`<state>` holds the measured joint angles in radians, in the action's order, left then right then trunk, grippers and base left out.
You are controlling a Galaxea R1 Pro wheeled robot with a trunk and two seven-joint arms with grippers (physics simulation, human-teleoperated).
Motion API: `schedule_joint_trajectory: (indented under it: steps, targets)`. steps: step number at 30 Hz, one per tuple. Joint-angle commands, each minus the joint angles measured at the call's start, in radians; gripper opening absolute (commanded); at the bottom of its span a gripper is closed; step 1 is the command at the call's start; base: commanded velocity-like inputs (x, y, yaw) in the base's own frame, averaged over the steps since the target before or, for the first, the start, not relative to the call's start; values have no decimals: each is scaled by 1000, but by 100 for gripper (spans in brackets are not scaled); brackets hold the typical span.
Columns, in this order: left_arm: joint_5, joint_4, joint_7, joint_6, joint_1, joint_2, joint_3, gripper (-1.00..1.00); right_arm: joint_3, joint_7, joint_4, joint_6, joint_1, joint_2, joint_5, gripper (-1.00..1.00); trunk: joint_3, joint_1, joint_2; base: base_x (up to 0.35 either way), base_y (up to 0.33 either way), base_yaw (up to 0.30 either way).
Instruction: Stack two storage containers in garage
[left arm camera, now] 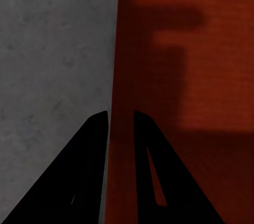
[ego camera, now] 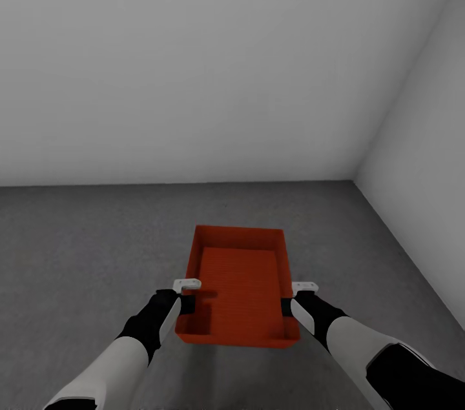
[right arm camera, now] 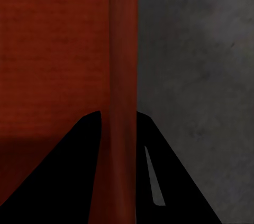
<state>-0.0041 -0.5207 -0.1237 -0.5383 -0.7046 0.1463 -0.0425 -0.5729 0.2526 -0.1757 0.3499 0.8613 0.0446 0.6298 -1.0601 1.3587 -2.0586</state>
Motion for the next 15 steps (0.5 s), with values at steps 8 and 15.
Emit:
schedule_joint_trajectory:
  steps: [8, 15]
  targets:
    - [-39, -13, -70, -9, -1, 1, -13, -100, -58, 5, -2, 2, -1, 0, 48, -100, -10, 0, 0, 0, 0, 0]
    - [-39, -13, -70, -9, -1, 1, -13, -100, -58, 5, -2, 1, -1, 0, 48, -100, -24, 15, -28, 0, 0, 0]
